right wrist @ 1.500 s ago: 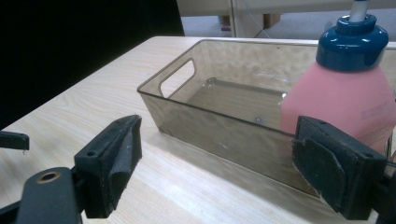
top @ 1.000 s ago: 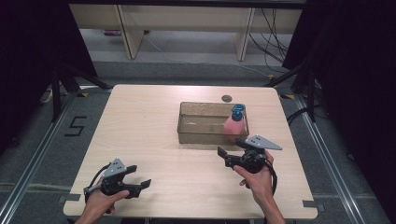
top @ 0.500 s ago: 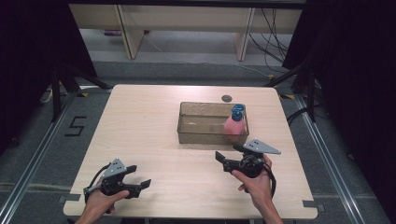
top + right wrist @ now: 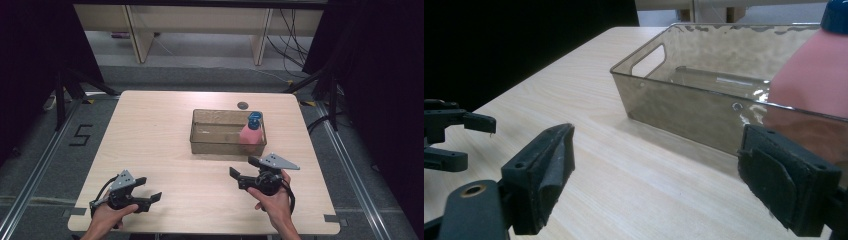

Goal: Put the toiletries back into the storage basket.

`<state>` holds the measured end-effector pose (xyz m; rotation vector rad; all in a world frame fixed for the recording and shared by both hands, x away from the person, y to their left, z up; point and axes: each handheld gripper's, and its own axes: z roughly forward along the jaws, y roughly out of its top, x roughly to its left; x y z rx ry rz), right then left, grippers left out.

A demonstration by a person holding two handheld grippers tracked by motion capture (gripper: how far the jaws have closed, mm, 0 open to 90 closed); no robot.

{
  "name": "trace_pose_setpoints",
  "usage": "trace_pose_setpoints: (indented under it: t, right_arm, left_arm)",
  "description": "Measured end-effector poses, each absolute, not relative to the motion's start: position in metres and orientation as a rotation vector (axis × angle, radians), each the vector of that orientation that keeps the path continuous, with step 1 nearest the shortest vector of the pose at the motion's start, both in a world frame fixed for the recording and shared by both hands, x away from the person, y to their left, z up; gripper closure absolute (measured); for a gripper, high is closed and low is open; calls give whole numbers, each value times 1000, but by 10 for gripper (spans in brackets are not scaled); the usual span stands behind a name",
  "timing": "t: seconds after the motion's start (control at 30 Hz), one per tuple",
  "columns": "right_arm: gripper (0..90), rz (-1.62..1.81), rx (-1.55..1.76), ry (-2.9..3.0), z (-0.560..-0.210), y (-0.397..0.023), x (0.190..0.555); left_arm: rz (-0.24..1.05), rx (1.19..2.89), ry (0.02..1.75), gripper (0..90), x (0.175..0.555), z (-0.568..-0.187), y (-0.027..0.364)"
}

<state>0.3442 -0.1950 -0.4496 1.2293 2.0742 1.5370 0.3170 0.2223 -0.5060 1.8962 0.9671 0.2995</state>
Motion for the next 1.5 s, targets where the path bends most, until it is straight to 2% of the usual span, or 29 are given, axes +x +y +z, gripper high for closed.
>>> trace_pose_setpoints:
  t: [1.5]
  right_arm:
    - [153,1535,1224,2078,-468,-204,313]
  left_arm:
    - [306,1896,957,156,314,-505,222]
